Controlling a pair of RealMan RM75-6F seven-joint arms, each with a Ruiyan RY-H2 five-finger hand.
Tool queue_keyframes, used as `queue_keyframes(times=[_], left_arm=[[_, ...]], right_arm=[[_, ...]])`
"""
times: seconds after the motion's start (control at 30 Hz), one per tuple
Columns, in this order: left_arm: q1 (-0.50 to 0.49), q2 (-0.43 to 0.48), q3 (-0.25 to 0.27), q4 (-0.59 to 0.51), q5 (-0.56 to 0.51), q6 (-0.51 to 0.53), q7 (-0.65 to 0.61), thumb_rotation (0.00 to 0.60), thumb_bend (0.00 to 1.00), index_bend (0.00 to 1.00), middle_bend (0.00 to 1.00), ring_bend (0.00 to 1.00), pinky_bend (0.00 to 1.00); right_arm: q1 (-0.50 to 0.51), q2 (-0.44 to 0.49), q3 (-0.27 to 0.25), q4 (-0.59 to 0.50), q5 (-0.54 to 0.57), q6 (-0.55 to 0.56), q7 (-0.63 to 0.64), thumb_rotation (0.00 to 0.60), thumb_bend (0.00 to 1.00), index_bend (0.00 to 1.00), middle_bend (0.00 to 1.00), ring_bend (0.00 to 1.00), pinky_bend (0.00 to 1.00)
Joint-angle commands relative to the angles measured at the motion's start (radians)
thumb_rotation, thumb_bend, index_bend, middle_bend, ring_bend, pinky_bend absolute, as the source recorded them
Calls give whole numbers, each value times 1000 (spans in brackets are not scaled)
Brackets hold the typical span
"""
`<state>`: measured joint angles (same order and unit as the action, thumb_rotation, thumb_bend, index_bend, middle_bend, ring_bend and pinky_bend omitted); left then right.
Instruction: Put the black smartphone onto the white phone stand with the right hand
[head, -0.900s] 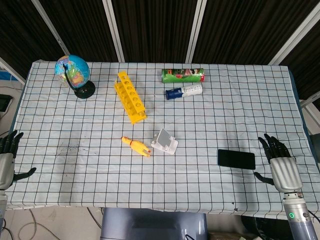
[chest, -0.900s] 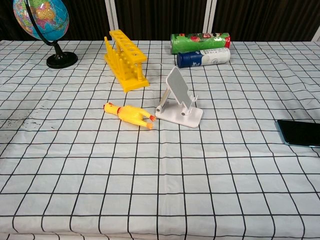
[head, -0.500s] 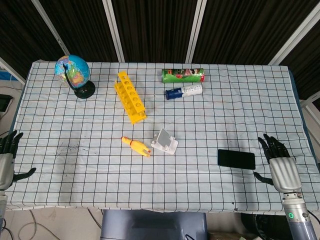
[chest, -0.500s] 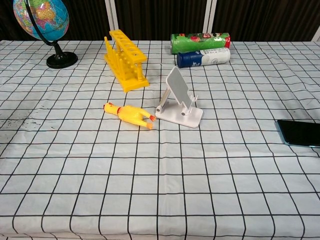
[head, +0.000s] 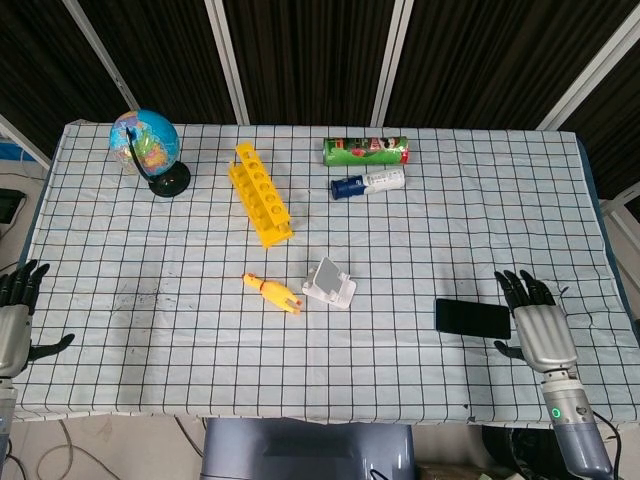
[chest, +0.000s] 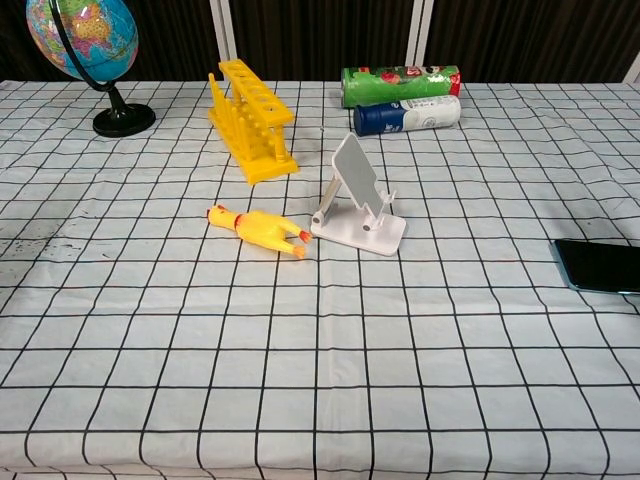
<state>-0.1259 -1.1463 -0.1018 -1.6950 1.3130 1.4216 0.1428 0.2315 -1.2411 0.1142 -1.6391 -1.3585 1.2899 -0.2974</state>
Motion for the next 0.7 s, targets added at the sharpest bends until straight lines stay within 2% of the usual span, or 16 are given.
queue_keyframes(times=[0.03, 0.3, 0.53, 0.7], left_arm=[[-1, -1, -1, 1, -3, -2, 0, 600, 0, 0, 0, 0, 0], [-4, -2, -2, 2, -8, -8, 3, 600, 0, 0, 0, 0, 0], [-4, 1, -2, 0, -12, -9, -2, 600, 0, 0, 0, 0, 0], [-4, 2, -3, -1, -16, -12, -4, 600, 0, 0, 0, 0, 0]], right_arm=[[34, -26, 23, -18, 81, -59, -68, 600, 125, 151, 165, 20, 139], [81, -88, 34, -1, 200, -111, -178, 600, 135, 212, 213, 20, 140], [108, -127, 44, 18, 263, -128, -202, 600, 163, 284, 262, 34, 139], [122, -141, 45, 21, 311, -143, -218, 600, 177, 296, 270, 33, 140]])
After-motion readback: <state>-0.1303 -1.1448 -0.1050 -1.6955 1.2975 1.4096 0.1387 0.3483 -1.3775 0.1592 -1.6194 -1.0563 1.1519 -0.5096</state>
